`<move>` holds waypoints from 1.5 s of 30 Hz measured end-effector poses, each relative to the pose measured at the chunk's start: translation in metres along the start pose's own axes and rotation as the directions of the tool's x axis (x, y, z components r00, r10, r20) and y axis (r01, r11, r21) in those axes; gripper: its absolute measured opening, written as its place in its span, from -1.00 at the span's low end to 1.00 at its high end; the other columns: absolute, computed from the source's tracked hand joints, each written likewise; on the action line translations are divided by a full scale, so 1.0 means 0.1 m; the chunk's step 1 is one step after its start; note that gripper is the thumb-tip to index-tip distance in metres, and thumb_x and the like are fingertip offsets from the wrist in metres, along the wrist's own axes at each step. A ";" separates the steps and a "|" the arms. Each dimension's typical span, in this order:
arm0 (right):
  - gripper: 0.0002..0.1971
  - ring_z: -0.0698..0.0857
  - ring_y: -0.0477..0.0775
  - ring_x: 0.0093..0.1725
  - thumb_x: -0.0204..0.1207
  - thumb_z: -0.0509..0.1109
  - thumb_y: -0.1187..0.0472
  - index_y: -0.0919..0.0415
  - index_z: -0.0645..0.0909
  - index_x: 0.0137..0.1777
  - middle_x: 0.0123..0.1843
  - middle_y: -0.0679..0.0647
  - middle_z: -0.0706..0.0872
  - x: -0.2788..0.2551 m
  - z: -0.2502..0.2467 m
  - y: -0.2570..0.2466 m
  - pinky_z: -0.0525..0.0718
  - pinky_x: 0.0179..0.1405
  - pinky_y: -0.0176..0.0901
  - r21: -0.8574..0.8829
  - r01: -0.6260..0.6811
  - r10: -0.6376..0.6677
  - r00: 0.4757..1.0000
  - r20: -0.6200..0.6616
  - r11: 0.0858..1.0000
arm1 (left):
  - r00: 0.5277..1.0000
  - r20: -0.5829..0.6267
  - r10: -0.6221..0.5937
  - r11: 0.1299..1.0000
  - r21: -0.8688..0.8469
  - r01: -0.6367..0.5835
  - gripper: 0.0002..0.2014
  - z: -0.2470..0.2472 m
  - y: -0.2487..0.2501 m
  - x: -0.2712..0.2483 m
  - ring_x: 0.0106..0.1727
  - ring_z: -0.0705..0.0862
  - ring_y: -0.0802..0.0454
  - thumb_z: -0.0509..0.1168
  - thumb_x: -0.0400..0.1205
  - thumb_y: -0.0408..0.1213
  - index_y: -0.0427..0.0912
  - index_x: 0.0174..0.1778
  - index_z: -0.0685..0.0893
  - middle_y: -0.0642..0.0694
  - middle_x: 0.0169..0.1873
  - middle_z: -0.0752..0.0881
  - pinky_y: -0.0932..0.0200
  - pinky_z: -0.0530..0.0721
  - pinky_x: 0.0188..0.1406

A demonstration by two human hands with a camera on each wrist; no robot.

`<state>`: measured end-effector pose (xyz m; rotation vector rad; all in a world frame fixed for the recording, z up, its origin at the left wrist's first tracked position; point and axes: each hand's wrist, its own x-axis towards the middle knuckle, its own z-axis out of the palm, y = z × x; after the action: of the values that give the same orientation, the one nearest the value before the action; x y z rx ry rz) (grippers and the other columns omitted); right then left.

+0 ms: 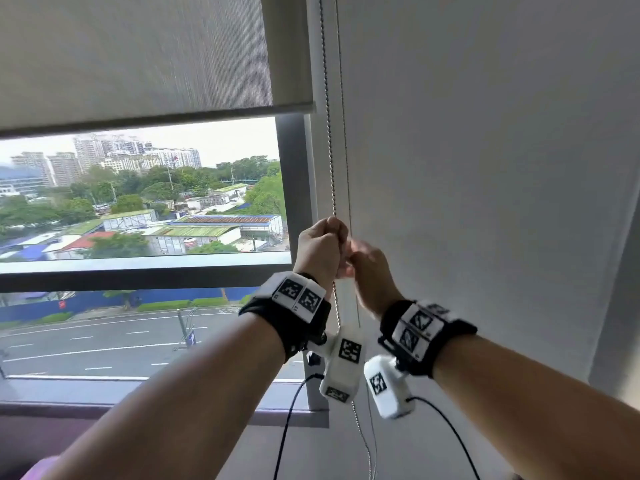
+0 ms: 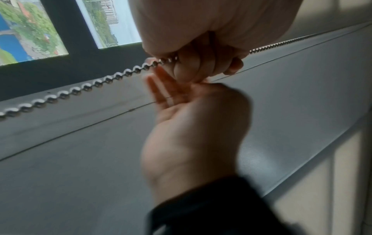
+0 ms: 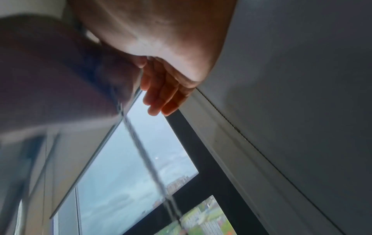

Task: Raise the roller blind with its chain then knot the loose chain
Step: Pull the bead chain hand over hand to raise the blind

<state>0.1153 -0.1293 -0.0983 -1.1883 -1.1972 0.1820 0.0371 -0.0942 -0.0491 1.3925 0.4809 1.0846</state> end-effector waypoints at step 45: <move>-0.69 0.61 0.04 -0.47 0.44 0.11 0.01 0.10 0.60 -0.36 -0.48 0.12 0.62 -0.36 0.14 0.34 0.62 -0.38 -0.03 0.129 -0.103 0.090 0.991 0.100 0.986 | 0.998 0.045 0.045 0.995 -0.087 -0.041 -0.65 -0.03 0.05 0.02 -0.77 0.17 0.17 -0.04 0.66 -0.40 -0.12 -0.45 0.42 0.08 -0.77 0.28 0.43 0.09 -0.70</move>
<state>0.1046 -0.1294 -0.1486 -1.1309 -1.1906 0.3893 0.0342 -0.0917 -0.0443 1.3554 0.3672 1.0926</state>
